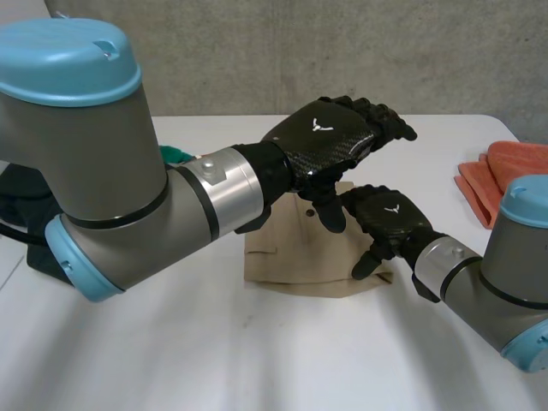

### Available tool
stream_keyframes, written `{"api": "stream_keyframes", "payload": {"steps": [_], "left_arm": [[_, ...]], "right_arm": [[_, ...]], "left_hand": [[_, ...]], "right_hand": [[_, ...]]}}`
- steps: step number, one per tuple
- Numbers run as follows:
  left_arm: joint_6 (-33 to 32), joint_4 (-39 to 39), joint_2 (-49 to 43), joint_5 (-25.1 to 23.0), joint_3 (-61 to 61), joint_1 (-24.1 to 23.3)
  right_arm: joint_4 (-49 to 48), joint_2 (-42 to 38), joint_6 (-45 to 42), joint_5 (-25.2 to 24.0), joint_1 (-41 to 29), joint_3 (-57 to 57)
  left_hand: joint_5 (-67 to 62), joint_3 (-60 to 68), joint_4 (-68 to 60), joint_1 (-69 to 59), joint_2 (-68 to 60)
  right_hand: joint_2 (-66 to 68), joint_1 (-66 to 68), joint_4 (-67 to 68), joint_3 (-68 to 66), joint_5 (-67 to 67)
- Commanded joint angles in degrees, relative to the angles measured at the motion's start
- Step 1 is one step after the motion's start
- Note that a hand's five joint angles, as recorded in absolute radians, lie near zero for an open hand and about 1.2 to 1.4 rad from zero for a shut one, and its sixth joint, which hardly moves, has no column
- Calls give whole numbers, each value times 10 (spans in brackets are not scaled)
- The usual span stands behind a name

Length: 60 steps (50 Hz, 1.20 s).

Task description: Fold the laundry.

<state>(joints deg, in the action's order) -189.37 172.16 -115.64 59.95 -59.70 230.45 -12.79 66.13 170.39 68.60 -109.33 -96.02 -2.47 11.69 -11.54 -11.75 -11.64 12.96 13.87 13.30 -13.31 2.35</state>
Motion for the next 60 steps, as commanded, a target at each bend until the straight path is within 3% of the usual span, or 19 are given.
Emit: {"api": "stream_keyframes", "payload": {"steps": [1, 8, 16, 27, 37, 40, 42, 43, 44, 54, 60], "left_arm": [[8, -9, 13, -7, 0, 7], [12, -15, 22, -6, -2, 15], [21, -17, 24, -7, -7, 24], [30, -17, 24, -19, -13, 32], [40, -16, 23, -23, -15, 32], [44, -16, 23, -23, -16, 32], [44, -16, 22, -23, -16, 32], [44, -15, 22, -23, -16, 32], [43, -15, 23, -23, -16, 32], [44, -16, 31, -23, -11, 41], [50, -19, 45, -23, -1, 47]], "right_arm": [[29, 17, -105, 78, -68, -8], [-12, -32, -221, 191, -152, -20], [-160, -94, -233, 259, -182, -28], [-294, -137, -255, 265, -180, -24], [-293, -176, -239, 267, -156, 29], [-278, -183, -226, 264, -148, 47], [-270, -181, -211, 261, -142, 54], [-271, -181, -209, 261, -142, 55], [-274, -176, -198, 258, -136, 58], [-313, -151, -134, 211, -100, 105], [-302, -132, -117, 209, -38, 179]], "left_hand": [[25, -17, 15, 17, 16], [25, -17, 15, 17, 16], [25, -17, 15, 17, 16], [25, -17, 15, 17, 16], [25, -17, 15, 17, 16], [25, -17, 15, 17, 16], [25, -17, 15, 17, 16], [25, -17, 15, 17, 16], [25, -17, 15, 17, 16], [25, -17, 15, 17, 16], [25, -17, 15, 17, 16]], "right_hand": [[-4, -13, -8, 8, 2], [-30, -39, -33, 33, -23], [-30, -39, -33, 33, -23], [-10, -19, -13, 13, -3], [36, 27, 32, -32, 42], [115, 106, 111, -111, 121], [408, 399, 405, -404, 414], [464, 455, 461, -461, 471], [668, 659, 665, -665, 674], [670, 661, 667, -667, 677], [670, 661, 667, -667, 677]]}}
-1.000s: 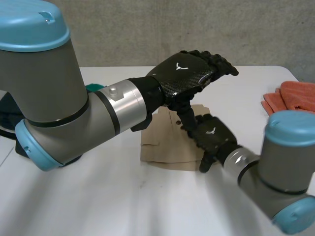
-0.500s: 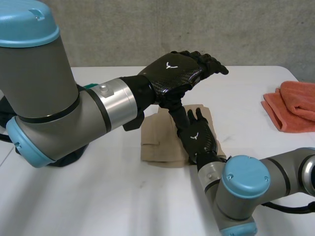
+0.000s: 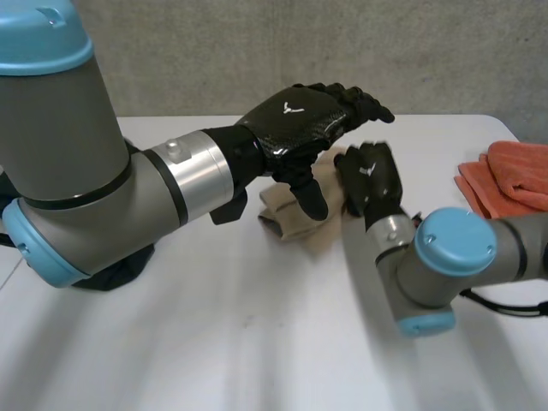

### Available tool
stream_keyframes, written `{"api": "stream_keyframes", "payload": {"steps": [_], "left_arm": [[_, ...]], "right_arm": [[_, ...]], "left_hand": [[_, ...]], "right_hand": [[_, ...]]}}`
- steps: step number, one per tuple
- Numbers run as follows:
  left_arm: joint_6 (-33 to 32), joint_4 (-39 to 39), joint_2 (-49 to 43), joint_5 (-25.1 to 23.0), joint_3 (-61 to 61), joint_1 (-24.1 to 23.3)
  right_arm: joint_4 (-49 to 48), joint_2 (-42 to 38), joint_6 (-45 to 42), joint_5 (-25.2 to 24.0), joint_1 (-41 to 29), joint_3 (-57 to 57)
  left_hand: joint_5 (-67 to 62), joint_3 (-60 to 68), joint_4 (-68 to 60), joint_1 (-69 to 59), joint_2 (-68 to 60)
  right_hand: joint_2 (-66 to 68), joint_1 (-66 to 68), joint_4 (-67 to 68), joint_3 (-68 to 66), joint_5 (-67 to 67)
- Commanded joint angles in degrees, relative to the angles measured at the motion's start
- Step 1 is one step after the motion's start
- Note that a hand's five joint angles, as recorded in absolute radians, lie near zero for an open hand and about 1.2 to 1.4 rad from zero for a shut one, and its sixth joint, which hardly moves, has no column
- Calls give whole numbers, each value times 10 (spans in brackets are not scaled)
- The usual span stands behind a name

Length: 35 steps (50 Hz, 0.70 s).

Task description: Fold the laundry.

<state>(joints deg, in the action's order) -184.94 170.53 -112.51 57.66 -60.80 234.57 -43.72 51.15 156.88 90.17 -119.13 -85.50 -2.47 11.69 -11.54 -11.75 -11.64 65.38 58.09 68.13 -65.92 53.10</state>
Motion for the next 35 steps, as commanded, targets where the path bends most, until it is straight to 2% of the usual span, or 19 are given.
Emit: {"api": "stream_keyframes", "payload": {"steps": [1, 7, 14, 23, 26, 29, 34, 35], "left_arm": [[7, -4, 16, 0, 13, 6], [22, -6, 27, 0, 28, 9], [29, -7, 26, 1, 36, 4], [26, -7, 12, 3, 34, -4], [25, -6, 4, 4, 33, -5], [24, -6, -5, 4, 35, -5], [20, -7, -20, 3, 40, -9], [20, -7, -21, 4, 41, -10]], "right_arm": [[8, 21, 22, -8, 71, 82], [22, 27, 79, -13, 175, 171], [46, -30, 133, -46, 296, 263], [58, -176, 214, -160, 448, 354], [59, -212, 233, -184, 475, 362], [64, -250, 242, -231, 499, 362], [77, -262, 237, -285, 522, 346], [79, -259, 237, -287, 522, 344]], "left_hand": [[25, -17, 15, 17, 16], [25, -17, 15, 17, 16], [25, -17, 15, 17, 16], [25, -17, 15, 17, 16], [25, -17, 15, 17, 16], [25, -17, 15, 17, 16], [25, -17, 15, 17, 16], [25, -17, 15, 17, 16]], "right_hand": [[146, 219, 119, -141, 169], [146, 219, 119, -141, 169], [146, 219, 119, -141, 169], [146, 219, 119, -141, 169], [146, 219, 119, -141, 169], [146, 219, 119, -141, 169], [146, 219, 119, -141, 169], [93, 166, 65, -87, 116]]}}
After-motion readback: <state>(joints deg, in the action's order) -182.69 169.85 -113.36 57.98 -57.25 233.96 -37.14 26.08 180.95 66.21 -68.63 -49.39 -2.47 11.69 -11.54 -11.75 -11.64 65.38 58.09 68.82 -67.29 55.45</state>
